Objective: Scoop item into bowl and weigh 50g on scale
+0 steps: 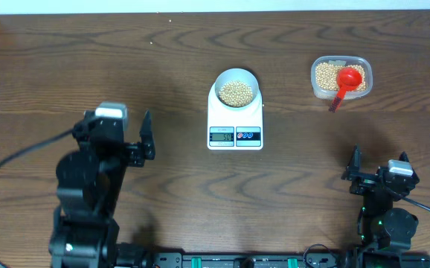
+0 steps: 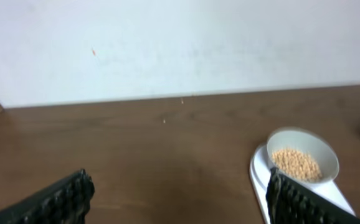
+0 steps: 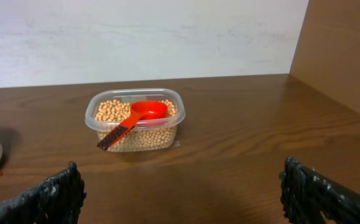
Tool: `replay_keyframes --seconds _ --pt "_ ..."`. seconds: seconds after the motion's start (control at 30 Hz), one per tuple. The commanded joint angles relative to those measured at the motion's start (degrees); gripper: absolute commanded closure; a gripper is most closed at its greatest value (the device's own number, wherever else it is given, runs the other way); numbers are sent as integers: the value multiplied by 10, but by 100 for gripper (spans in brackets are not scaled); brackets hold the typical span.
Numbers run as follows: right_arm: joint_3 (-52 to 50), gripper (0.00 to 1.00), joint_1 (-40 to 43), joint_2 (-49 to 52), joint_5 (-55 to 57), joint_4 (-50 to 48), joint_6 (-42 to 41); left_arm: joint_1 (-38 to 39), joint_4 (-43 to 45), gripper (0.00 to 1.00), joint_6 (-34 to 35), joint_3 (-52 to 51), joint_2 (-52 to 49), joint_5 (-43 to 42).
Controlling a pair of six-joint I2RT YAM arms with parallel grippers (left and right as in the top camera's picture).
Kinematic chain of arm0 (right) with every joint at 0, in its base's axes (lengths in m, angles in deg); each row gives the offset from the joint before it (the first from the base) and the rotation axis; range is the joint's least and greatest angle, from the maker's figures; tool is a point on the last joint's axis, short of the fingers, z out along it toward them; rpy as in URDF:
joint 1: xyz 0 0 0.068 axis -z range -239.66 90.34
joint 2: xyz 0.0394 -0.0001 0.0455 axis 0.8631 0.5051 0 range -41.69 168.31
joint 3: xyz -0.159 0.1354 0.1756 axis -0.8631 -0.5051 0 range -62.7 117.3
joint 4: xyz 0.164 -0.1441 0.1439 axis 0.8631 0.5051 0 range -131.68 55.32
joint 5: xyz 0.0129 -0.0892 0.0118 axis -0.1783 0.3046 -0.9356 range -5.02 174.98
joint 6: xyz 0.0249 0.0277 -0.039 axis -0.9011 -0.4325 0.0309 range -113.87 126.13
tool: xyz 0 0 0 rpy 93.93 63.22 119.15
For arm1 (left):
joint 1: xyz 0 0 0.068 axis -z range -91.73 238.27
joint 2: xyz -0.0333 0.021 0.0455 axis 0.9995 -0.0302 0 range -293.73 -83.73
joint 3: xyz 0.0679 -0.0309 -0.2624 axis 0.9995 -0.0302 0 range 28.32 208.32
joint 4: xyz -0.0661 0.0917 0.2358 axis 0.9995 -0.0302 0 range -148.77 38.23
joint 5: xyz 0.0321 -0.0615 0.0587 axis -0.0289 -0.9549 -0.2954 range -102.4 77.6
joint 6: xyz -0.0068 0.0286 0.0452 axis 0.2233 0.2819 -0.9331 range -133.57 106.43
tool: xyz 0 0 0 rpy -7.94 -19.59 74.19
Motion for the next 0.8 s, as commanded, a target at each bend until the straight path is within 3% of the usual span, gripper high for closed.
replay_keyframes --seconds 0.0,0.3,0.77 --pt "-1 1 -4 -4 2 2 -4 -7 45 9 20 -70 50 5" --pt "-1 1 -4 -4 2 2 -4 -7 171 9 20 -233 165 7" --pt "-1 1 -4 -4 3 2 -4 -22 180 9 20 -352 316 11"
